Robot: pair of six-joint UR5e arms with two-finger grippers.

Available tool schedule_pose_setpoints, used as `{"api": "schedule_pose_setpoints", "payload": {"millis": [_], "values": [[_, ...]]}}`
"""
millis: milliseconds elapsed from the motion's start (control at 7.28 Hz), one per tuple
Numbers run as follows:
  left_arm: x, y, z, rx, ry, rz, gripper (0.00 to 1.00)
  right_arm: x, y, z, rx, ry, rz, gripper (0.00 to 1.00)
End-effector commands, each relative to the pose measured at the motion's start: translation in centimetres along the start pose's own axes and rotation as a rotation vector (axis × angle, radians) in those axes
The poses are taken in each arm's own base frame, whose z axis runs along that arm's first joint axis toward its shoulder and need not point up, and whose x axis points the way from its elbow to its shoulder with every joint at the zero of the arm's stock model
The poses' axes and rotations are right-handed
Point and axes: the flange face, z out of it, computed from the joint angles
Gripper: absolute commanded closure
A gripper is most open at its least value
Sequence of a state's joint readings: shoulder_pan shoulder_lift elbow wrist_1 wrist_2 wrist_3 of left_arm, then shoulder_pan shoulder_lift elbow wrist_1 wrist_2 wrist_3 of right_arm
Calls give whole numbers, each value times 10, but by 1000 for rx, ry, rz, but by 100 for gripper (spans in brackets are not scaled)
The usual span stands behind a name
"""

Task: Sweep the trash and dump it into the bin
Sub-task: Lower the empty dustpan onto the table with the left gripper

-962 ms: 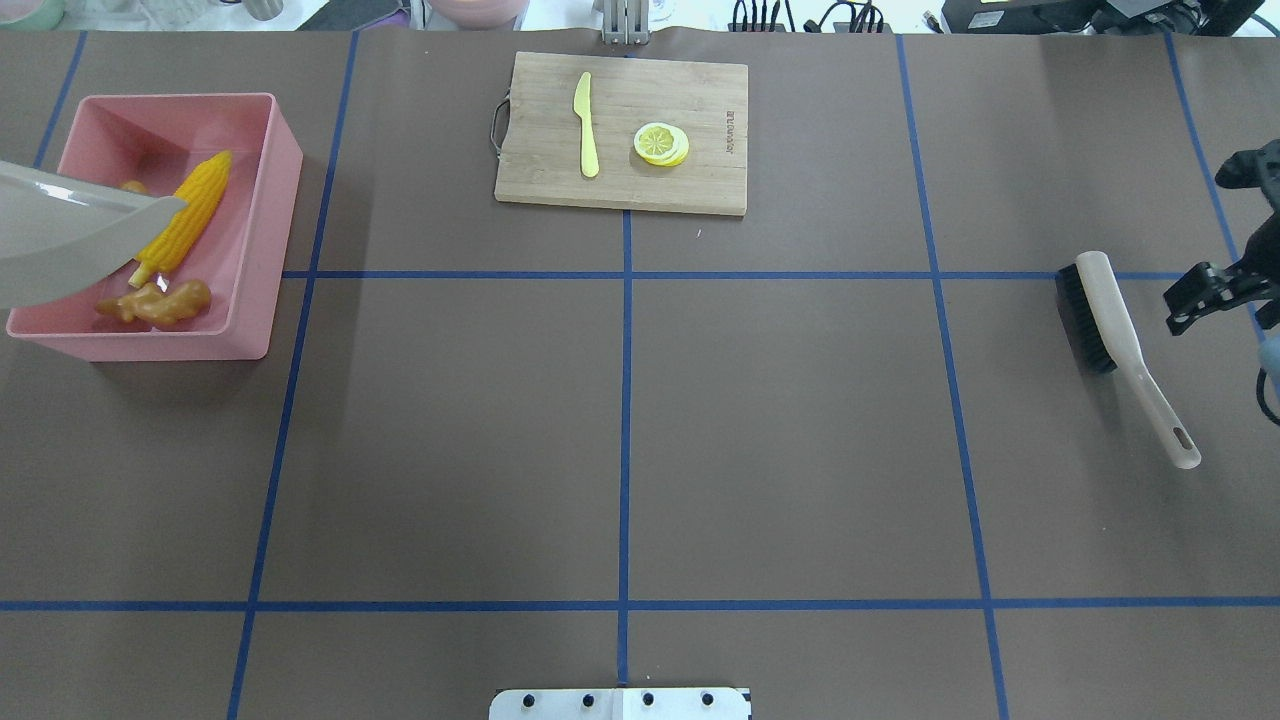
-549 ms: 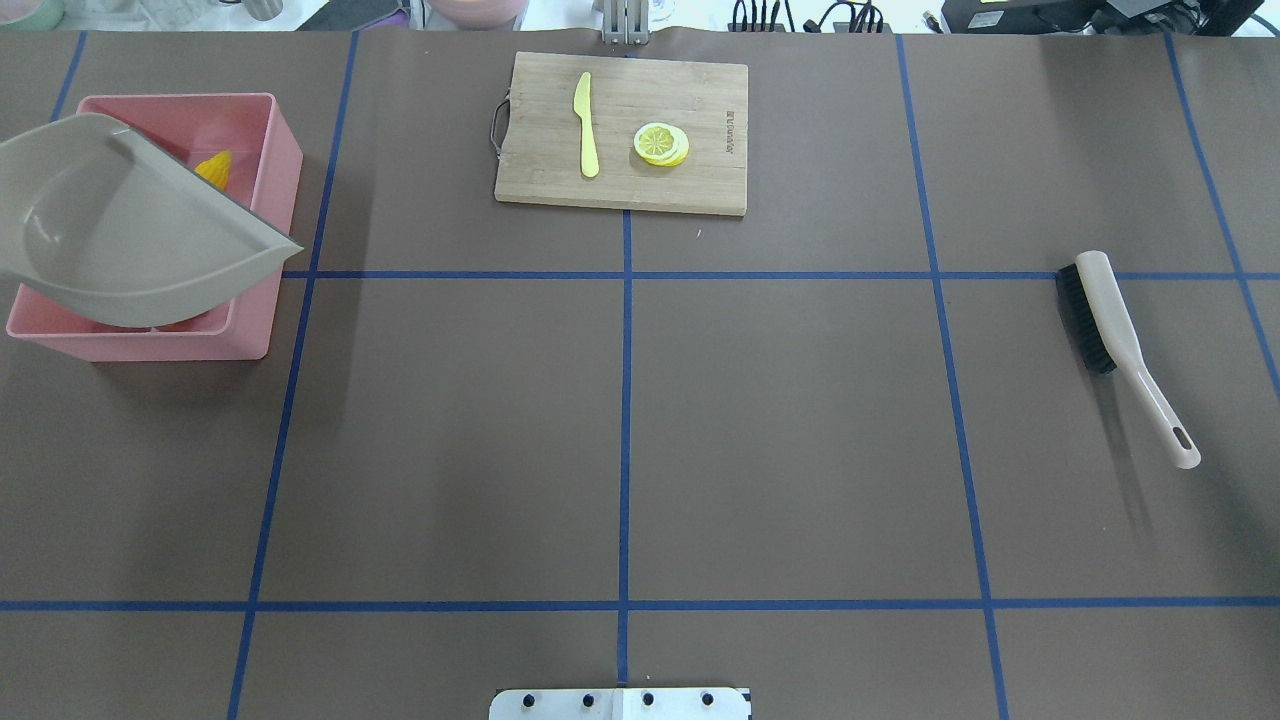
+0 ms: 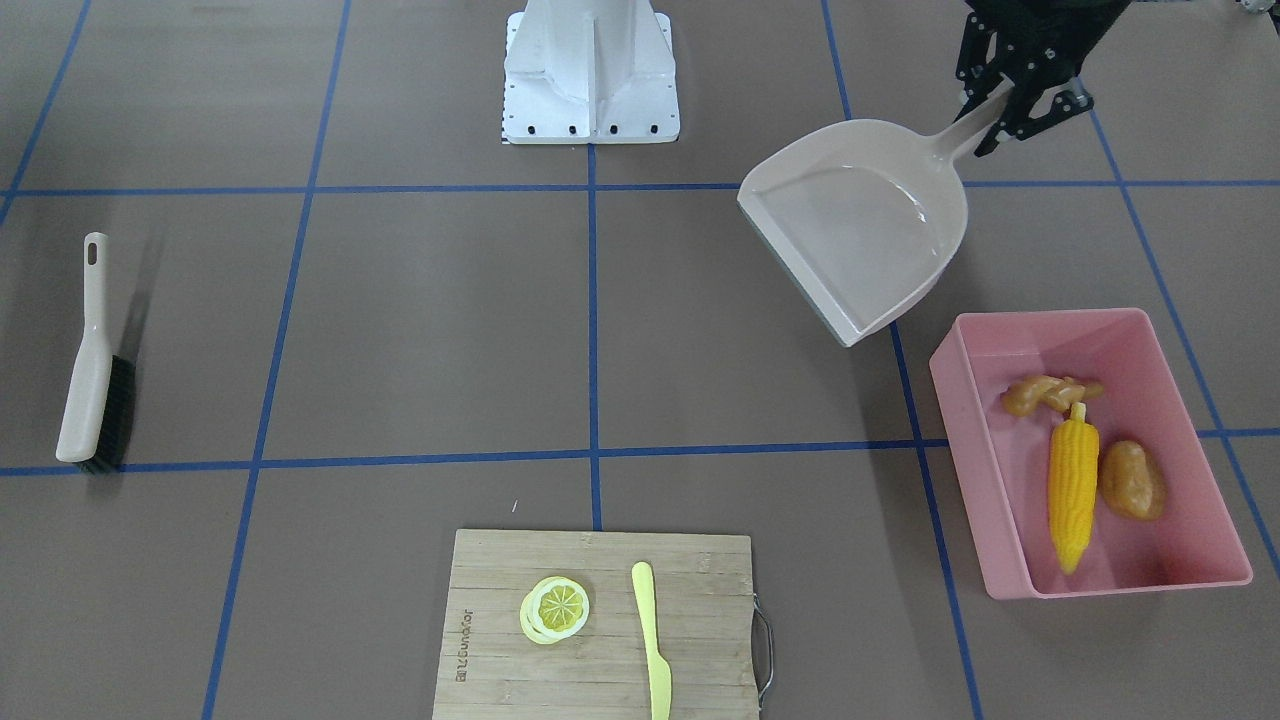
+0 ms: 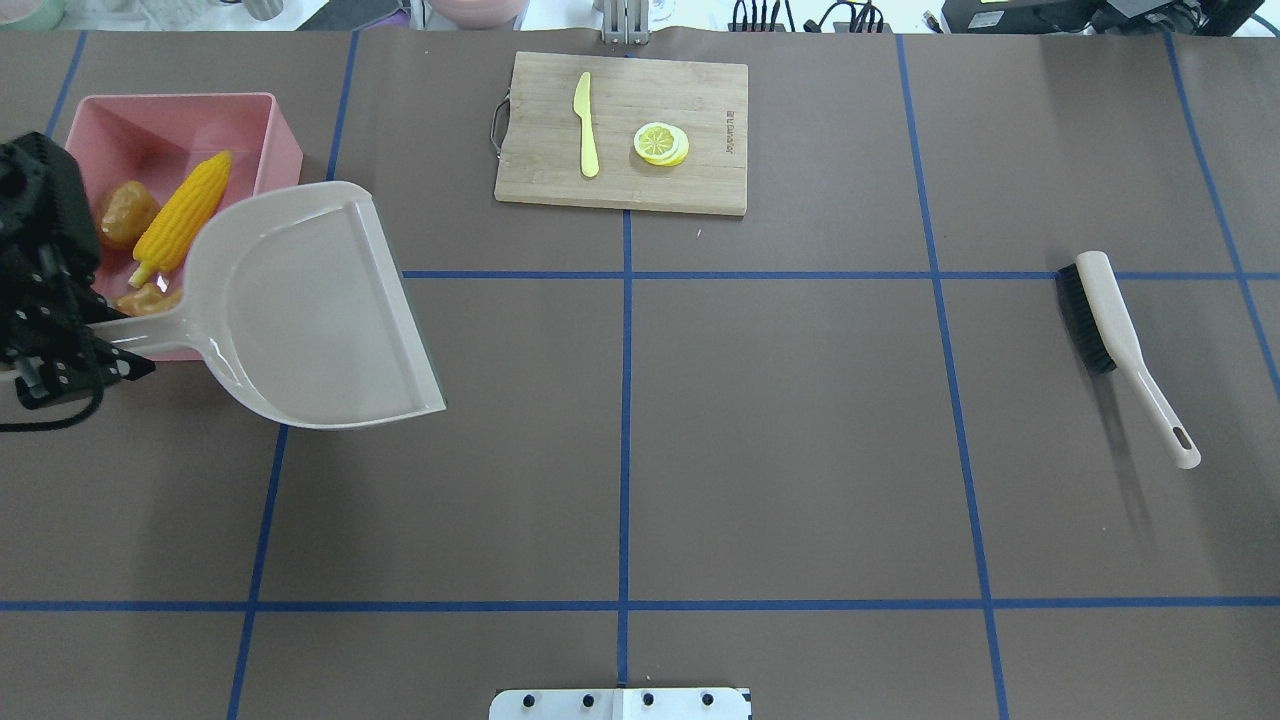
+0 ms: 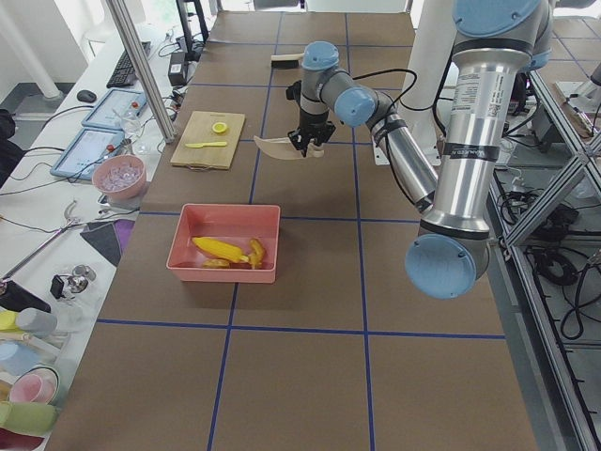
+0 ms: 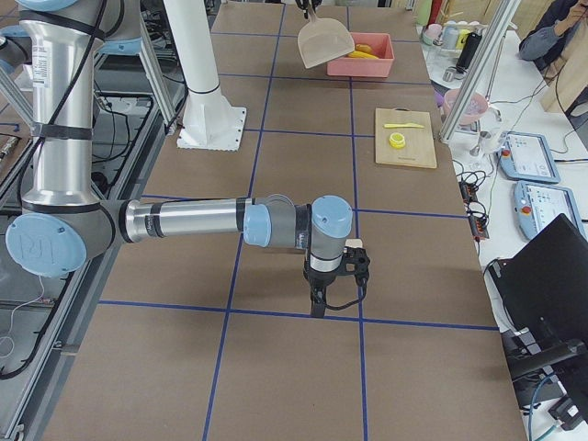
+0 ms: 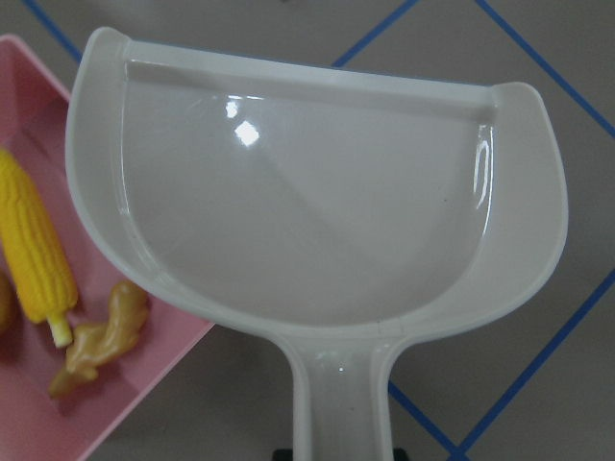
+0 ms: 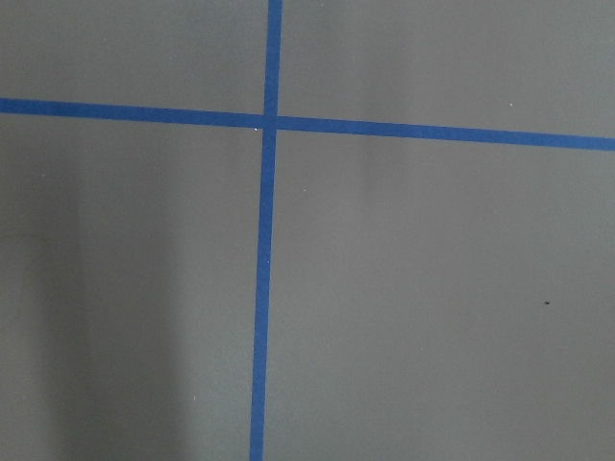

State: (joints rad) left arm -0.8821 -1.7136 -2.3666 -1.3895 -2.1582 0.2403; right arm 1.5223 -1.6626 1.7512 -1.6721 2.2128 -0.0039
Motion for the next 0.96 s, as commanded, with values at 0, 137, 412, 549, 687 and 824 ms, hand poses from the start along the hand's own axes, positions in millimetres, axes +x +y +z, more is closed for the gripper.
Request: {"api": "schedule_pose_setpoints", "payload": {"millis": [0,137,412,549,687,824], "values": [[35,-61,46,49,21,172,100,2,-1,1,0,11,1,0],[56,-78,81,43,66,214,100,5,0,4,-7,16,1,0],[74,-93,116,52,112,255,100,9,-2,7,-12,36,12,0],[86,-98,141,60,137,269,100,7,-7,5,-4,35,6,0],[94,-102,160,105,108,230,100,5,-8,4,13,29,-5,0],[108,-96,176,115,119,219,100,4,-9,2,25,25,-16,0]]}}
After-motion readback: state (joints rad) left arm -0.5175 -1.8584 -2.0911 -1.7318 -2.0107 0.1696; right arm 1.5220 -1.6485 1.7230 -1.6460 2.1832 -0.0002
